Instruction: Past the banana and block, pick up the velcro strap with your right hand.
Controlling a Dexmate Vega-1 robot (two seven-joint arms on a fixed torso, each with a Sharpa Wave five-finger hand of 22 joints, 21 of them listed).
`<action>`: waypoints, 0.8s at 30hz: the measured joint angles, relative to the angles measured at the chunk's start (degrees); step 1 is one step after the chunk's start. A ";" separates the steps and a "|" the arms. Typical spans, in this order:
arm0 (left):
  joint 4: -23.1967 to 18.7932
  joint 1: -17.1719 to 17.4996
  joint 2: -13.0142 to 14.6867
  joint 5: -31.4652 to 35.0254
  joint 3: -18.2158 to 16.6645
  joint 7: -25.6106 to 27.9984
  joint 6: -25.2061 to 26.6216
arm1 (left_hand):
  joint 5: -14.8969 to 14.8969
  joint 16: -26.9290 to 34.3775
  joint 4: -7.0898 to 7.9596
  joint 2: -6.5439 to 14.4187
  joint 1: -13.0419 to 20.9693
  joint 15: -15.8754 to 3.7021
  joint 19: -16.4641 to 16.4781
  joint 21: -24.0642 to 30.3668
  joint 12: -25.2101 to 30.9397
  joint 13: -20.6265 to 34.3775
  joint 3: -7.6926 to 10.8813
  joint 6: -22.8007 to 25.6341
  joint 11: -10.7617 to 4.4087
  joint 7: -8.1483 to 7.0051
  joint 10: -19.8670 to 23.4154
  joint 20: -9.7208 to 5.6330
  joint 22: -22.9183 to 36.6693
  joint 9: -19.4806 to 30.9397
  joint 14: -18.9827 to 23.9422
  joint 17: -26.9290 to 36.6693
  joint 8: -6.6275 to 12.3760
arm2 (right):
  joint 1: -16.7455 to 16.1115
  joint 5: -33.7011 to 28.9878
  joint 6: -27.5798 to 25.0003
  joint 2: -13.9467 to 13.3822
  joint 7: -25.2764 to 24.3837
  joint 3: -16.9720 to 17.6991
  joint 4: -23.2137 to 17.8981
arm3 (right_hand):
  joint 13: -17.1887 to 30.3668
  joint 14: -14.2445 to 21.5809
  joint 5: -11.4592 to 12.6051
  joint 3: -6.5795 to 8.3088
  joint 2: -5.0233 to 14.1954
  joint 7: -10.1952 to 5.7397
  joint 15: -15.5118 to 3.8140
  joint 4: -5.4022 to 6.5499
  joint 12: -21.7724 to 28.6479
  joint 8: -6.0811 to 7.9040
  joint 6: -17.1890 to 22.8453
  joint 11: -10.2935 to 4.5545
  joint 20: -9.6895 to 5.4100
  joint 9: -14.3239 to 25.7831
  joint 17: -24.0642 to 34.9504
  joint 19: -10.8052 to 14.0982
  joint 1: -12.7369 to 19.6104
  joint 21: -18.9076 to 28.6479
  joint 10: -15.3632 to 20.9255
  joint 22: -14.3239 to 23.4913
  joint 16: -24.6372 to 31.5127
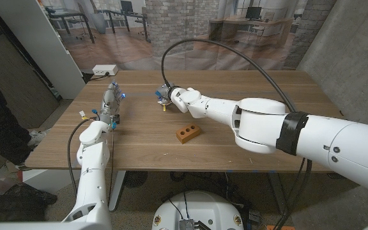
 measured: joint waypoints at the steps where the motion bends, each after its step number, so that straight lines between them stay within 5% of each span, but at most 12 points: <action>1: 0.00 -0.01 0.00 0.01 0.03 -0.01 0.00 | 0.00 0.00 0.00 0.00 0.00 0.00 0.00 0.00 0.00 0.00 0.00 0.00 0.00 0.00 0.00 0.00 0.00 0.00 0.00 0.00 0.00 | -0.22 -1.34 0.68 -0.11 -1.25 0.63 0.01 | 0.25 0.10 -0.01 0.00 -0.10 0.00 -0.09 0.00 0.01 0.00 0.00 0.00 0.00 0.00 0.17 0.00 0.21 0.00 0.00 0.00 0.00; 16: -0.25 0.05 -0.05 0.04 0.36 -0.31 -0.11 | 0.00 0.00 0.23 0.00 0.00 0.00 0.00 -0.22 0.00 0.00 -0.22 0.00 0.00 0.00 0.00 0.00 -0.01 0.00 0.00 0.00 0.00 | -3.23 -13.88 7.21 -0.51 -13.32 11.45 1.90 | 2.42 0.20 -0.88 -0.50 -0.17 0.19 0.01 0.35 1.67 -0.05 0.19 -1.28 0.01 0.56 2.06 -0.45 1.32 0.44 0.16 0.53 0.00; 24: -0.62 0.20 -0.09 0.01 0.60 -0.54 -0.25 | 0.00 0.00 -0.02 0.23 -0.23 0.00 0.00 -0.63 0.00 0.00 -0.48 0.00 0.00 0.00 0.00 0.00 -0.01 0.00 0.00 0.00 0.00 | -7.24 -23.57 9.33 -3.06 -15.85 20.79 -4.34 | 3.14 0.19 -1.36 -0.75 -0.11 0.19 0.02 0.59 2.11 -0.18 0.19 -1.55 0.10 0.82 2.59 -1.18 2.18 0.67 -0.13 0.52 -0.31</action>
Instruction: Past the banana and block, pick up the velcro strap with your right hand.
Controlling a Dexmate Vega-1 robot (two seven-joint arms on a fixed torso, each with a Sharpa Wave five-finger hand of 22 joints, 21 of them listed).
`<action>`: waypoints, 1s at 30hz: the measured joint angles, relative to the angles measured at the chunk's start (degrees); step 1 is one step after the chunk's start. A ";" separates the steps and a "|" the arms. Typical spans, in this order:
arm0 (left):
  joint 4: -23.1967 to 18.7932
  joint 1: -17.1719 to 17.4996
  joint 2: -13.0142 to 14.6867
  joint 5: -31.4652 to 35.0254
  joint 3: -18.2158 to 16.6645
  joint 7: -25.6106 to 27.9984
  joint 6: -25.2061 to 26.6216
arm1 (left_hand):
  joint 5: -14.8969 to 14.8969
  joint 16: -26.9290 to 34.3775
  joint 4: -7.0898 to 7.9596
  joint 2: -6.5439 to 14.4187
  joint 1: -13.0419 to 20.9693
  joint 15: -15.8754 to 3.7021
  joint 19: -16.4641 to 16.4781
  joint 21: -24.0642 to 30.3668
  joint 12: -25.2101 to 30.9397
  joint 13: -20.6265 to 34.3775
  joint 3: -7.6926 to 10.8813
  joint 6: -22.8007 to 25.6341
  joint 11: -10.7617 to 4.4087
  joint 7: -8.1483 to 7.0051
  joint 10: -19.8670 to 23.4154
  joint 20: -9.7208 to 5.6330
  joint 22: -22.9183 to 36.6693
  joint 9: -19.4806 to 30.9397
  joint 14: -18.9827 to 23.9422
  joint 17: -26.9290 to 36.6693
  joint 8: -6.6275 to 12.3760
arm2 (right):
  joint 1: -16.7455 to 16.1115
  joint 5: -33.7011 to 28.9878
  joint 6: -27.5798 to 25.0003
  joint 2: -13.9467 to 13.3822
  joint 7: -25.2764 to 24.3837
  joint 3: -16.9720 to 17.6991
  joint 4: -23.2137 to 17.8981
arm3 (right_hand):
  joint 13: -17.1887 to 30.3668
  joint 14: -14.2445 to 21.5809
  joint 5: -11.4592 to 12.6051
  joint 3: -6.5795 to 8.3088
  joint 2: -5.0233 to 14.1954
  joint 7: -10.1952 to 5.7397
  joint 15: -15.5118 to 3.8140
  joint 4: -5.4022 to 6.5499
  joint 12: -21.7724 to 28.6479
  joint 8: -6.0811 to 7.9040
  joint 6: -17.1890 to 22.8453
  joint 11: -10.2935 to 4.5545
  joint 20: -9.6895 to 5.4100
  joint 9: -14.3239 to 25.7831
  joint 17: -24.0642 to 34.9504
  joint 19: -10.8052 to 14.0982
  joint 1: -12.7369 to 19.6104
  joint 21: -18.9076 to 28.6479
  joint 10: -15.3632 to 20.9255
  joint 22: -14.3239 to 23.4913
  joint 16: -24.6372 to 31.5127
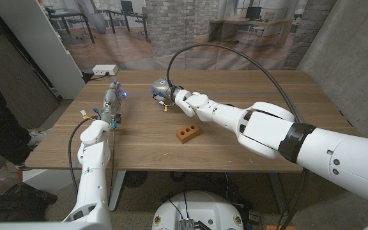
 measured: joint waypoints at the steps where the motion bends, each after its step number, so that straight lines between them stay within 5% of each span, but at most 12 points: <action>1: -0.05 0.02 0.00 -0.01 0.03 -0.01 0.00 | 0.00 0.00 0.00 0.00 0.00 0.00 0.00 0.00 0.00 0.00 0.00 0.00 0.00 0.00 0.00 0.00 0.00 0.00 0.00 0.00 0.00 | -0.06 0.00 0.00 -0.04 0.00 0.13 -0.10 | 0.08 0.00 0.00 0.00 0.00 0.00 0.00 0.00 0.00 -0.06 0.00 0.00 0.00 0.00 0.02 0.00 0.00 0.14 0.00 0.00 -0.15; 12: -0.90 0.46 -0.04 -0.26 0.22 -0.29 -0.04 | 0.00 0.00 0.00 0.00 0.00 0.00 0.00 -0.21 0.00 0.00 0.00 0.00 0.00 0.00 0.00 0.00 0.00 0.00 0.00 0.00 0.00 | -5.69 -10.44 1.32 -2.43 0.89 10.63 -9.44 | 0.89 0.00 -0.41 -0.39 0.00 0.00 0.00 0.38 0.77 -0.32 -0.01 -0.10 0.09 0.25 0.54 -0.51 0.01 0.21 -0.12 0.16 -0.59; 30: -2.19 1.11 0.00 -0.76 0.45 -0.57 -0.18 | 0.00 0.00 0.01 0.00 0.00 0.00 0.00 -0.65 0.00 0.00 -0.48 0.00 0.00 0.00 0.00 0.00 -0.01 0.00 0.00 0.00 0.00 | -10.54 -19.90 2.75 -3.35 2.19 19.10 -17.55 | 1.96 -0.01 -0.72 -0.79 0.32 -0.01 0.00 0.78 1.34 -0.66 -0.01 -0.39 0.00 0.49 1.34 -1.43 1.19 0.66 -0.64 0.54 -1.03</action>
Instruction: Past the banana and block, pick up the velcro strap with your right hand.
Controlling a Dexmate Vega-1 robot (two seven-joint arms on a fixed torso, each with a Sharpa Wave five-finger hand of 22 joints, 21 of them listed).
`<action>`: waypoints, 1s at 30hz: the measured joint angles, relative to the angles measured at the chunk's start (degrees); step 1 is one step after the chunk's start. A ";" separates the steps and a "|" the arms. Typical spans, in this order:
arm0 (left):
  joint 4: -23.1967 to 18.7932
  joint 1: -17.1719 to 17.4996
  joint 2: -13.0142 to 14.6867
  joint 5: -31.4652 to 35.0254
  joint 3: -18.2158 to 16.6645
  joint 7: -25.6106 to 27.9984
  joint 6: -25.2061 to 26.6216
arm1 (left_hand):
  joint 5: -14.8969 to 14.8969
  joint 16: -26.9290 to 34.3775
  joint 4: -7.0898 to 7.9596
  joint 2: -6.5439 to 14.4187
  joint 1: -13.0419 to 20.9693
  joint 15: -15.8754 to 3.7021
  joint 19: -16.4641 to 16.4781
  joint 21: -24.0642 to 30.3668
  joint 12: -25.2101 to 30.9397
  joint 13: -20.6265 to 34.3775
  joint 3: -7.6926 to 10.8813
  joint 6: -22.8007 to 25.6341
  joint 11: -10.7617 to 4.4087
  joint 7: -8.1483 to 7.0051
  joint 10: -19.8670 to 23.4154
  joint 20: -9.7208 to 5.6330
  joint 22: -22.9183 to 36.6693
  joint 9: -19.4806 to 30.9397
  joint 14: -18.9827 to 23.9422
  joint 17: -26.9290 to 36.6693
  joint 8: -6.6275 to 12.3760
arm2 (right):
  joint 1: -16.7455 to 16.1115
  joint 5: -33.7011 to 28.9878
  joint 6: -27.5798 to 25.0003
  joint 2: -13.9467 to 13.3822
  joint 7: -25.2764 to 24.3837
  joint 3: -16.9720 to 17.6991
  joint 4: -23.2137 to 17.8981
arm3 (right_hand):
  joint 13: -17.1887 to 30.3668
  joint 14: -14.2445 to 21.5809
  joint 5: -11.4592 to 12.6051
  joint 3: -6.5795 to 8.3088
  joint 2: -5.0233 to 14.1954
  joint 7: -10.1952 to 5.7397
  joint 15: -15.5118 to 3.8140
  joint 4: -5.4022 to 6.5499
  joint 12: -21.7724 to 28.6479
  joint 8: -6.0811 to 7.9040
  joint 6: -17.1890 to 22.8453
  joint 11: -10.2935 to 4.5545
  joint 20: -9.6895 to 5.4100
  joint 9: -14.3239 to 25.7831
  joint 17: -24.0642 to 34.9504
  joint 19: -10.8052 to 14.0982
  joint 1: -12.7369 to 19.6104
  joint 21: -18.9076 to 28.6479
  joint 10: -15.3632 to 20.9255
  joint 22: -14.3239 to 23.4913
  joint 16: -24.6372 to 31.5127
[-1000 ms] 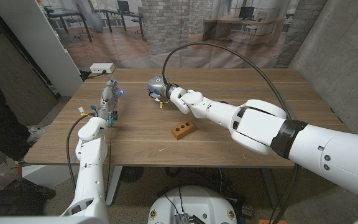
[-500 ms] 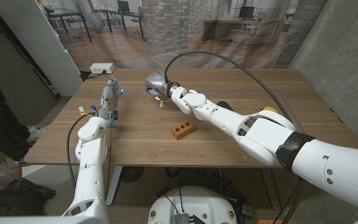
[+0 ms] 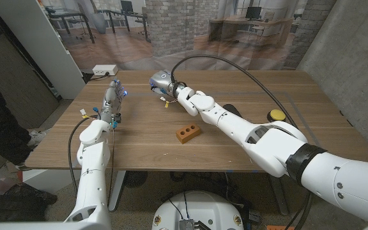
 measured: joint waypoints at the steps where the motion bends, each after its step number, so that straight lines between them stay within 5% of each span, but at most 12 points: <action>1: -0.12 0.08 0.01 -0.02 0.00 0.00 0.00 | 0.00 0.00 0.00 0.00 0.00 0.00 0.00 0.00 0.00 0.00 0.00 0.00 0.00 0.00 0.00 0.00 0.00 0.00 0.00 0.00 0.00 | -0.11 -0.46 0.06 -0.02 0.07 0.15 -0.20 | 0.00 0.00 -0.12 -0.14 0.00 0.00 0.00 0.13 0.00 0.02 0.00 0.00 0.00 0.03 0.00 0.00 0.00 0.00 0.00 0.00 0.00; 30: -1.90 1.25 0.47 -1.01 0.08 -1.00 -0.02 | 0.29 0.00 -0.23 0.00 0.00 0.00 0.00 -0.44 0.00 0.00 -0.23 0.00 0.00 0.00 0.00 0.00 -0.01 0.00 0.00 0.00 0.00 | -4.47 -5.00 0.18 -0.88 0.89 5.79 -9.09 | 1.77 0.85 -0.19 -0.85 -0.30 -0.01 -0.42 0.85 1.46 0.05 0.00 -0.55 0.10 0.80 1.33 -1.12 0.31 0.99 0.16 0.43 -1.06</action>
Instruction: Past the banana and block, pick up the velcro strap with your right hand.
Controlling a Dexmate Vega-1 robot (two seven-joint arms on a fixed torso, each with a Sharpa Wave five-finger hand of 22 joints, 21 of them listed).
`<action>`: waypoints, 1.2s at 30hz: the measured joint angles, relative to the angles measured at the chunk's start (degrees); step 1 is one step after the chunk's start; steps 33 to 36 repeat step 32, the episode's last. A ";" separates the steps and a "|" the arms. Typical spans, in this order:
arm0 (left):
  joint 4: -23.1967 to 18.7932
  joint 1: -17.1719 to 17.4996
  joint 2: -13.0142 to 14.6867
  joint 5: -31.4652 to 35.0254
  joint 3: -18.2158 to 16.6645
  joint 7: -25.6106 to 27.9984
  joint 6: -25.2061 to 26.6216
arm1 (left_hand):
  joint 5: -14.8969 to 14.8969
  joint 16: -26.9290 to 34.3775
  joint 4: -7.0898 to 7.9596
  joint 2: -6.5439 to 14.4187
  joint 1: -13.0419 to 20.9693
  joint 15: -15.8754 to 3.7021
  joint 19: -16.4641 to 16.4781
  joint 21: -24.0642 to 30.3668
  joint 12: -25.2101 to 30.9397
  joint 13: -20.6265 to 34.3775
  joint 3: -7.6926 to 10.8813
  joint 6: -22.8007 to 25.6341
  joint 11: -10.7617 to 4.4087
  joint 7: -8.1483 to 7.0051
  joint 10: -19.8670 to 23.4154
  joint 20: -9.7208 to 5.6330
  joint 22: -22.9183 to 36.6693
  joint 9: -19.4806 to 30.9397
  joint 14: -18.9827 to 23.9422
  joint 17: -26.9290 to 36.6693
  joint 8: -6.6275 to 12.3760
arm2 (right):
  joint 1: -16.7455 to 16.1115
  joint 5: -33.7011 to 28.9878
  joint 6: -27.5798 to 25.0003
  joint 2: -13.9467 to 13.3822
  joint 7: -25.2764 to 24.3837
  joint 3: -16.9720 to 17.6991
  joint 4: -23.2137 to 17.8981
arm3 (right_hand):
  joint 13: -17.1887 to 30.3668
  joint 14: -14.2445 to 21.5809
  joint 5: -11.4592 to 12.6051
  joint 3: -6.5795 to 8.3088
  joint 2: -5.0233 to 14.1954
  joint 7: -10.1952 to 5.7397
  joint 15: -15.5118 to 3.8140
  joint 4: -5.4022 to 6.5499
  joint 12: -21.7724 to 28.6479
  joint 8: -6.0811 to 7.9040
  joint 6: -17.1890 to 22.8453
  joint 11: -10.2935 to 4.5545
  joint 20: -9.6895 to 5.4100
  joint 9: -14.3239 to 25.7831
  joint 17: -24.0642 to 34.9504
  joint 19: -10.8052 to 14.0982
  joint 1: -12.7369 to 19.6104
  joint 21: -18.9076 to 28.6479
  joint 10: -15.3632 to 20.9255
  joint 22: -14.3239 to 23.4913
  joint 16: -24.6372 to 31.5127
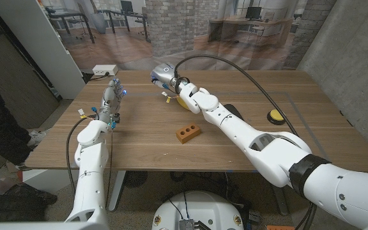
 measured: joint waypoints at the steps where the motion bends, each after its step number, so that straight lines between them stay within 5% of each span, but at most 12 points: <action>1: 0.00 0.00 0.00 -0.05 0.00 -0.09 0.00 | 0.00 0.00 0.00 0.00 0.00 0.00 0.00 0.00 0.00 0.00 0.00 0.00 0.00 0.00 0.00 0.00 0.00 0.00 0.00 0.00 0.00 | -0.05 0.00 0.00 0.04 0.00 0.09 -0.12 | 0.07 0.09 -0.11 0.00 0.00 0.00 -0.09 0.00 0.09 0.00 0.00 0.03 0.21 0.02 0.10 -0.21 0.00 0.00 0.03 0.08 -0.30; 12: 0.65 -0.30 0.96 -0.59 -0.40 -2.04 0.03 | 0.00 0.00 0.24 0.00 0.00 0.00 0.00 -0.39 0.00 0.00 -0.24 0.00 0.00 0.00 0.00 0.00 0.00 0.00 0.00 0.00 0.00 | -0.33 -0.93 -1.04 0.67 -1.00 0.70 -0.57 | 0.61 0.19 -0.17 -0.49 0.00 -0.21 0.01 0.02 0.37 -0.05 -0.21 -0.29 0.11 0.03 0.53 -0.52 0.00 0.44 0.75 0.09 -0.79; 36: 10.05 -5.57 5.27 -1.25 -1.73 -8.95 -1.25 | 0.22 0.00 0.24 0.00 0.00 0.00 0.00 -0.83 0.00 0.00 -0.23 0.00 0.00 0.00 0.00 0.00 0.00 0.00 0.00 0.00 0.00 | -1.39 -3.99 -7.01 2.04 -1.32 0.28 -0.93 | 1.42 0.60 -0.03 -1.10 0.37 -0.21 -0.20 0.48 0.99 -0.45 -0.21 -0.34 0.20 0.32 1.32 -1.23 1.11 0.89 0.82 0.08 -1.33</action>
